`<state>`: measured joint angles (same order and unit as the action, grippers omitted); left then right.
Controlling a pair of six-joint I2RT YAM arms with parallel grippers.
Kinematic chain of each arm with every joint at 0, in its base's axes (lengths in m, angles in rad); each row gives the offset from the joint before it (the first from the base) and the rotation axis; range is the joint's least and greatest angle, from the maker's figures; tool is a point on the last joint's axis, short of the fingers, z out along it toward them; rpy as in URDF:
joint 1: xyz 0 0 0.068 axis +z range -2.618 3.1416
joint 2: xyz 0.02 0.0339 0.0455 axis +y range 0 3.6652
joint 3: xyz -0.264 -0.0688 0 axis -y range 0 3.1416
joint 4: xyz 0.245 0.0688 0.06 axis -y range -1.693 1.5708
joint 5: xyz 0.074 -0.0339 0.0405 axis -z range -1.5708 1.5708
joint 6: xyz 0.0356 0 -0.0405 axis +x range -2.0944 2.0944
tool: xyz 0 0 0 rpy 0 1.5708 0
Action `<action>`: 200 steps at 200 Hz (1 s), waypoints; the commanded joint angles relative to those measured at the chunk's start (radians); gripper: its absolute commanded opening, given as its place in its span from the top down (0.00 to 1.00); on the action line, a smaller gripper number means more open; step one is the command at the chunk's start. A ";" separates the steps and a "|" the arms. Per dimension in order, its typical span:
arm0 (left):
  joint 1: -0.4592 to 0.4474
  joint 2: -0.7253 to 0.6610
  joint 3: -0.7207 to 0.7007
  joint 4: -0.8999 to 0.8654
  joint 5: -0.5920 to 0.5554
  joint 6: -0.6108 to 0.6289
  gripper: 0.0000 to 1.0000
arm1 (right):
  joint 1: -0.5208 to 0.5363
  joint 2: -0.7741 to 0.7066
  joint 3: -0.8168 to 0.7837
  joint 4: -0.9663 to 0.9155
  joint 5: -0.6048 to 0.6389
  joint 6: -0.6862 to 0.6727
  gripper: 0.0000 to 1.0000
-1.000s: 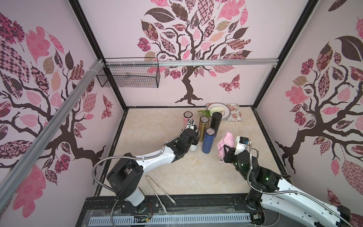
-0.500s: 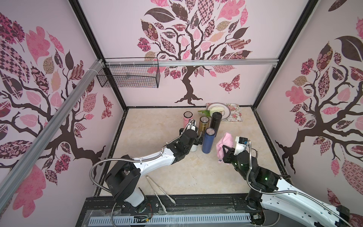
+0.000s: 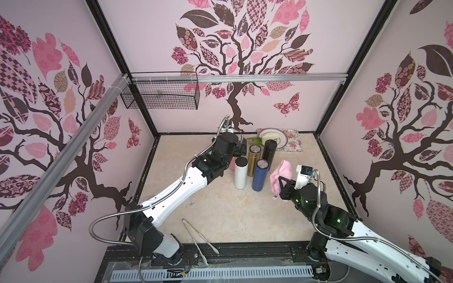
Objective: Wipe the surface of the thermos
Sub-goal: Place the thermos at the center of the board, then pick up the thermos from the center of the board.
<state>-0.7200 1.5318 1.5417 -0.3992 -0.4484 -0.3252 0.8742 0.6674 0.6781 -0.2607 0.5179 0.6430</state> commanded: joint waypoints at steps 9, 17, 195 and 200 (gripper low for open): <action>0.061 0.108 0.135 -0.206 0.112 -0.017 0.02 | -0.011 0.052 0.086 -0.046 -0.011 -0.051 1.00; 0.073 0.134 0.163 -0.218 0.129 -0.012 0.02 | -0.012 0.064 0.094 -0.046 -0.017 -0.055 1.00; 0.126 0.359 0.262 -0.184 0.176 0.021 0.05 | -0.026 0.070 0.142 -0.064 -0.033 -0.079 1.00; 0.126 0.367 0.267 -0.182 0.172 0.024 0.05 | -0.026 0.072 0.143 -0.062 -0.033 -0.081 1.00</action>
<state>-0.6003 1.8702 1.7290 -0.5957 -0.2710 -0.3195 0.8539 0.7460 0.7658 -0.3134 0.4648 0.5842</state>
